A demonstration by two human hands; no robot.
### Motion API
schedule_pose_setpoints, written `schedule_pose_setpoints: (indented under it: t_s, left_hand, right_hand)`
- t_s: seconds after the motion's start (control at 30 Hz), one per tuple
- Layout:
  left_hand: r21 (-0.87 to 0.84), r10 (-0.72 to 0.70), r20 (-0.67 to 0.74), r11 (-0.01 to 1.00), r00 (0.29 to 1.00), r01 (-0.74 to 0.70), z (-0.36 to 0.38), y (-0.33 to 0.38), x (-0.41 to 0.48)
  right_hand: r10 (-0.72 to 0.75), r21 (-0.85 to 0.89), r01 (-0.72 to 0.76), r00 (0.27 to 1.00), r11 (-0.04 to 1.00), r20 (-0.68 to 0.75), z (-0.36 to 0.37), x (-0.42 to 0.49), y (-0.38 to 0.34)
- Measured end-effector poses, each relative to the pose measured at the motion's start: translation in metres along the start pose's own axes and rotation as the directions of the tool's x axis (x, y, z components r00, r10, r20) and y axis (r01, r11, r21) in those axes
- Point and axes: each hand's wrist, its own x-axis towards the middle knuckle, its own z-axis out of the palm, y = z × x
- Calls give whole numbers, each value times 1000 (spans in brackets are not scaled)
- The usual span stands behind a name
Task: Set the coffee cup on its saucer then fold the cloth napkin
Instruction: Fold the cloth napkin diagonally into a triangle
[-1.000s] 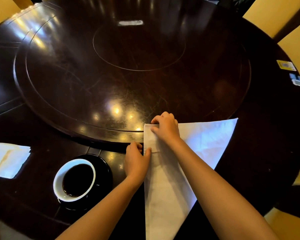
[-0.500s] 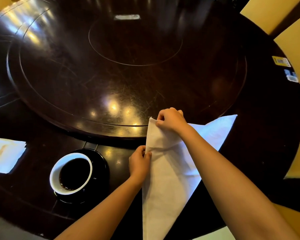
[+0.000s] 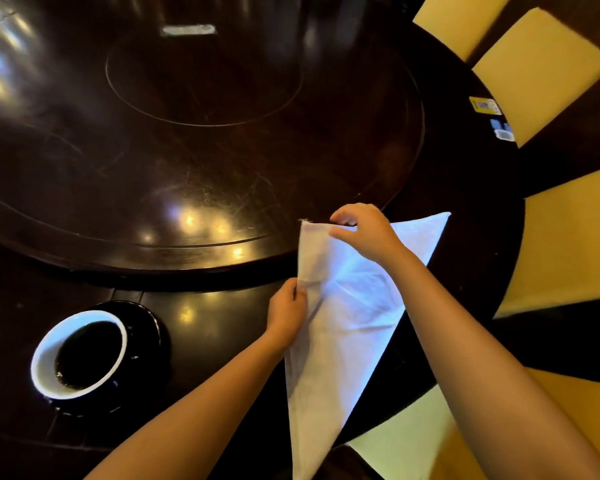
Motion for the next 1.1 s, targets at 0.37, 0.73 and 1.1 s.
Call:
schedule_pose_setpoints:
  t_s: [0.37,0.73,1.1]
  left_hand:
    - [189,-25,-140,981,990,51,-2,-11,-11]
    - [234,140,-133,967,981,-106,17,0,-19]
    - [733,407,544,195,734,-652,62,-82,-89]
  right_hand:
    - [690,149,-675,692,723,-211,23,-71,131]
    - [713,46,-744,619,667,-329,25,-142,144]
    - [125,-283,-200,956,938,-264,70,-197,111]
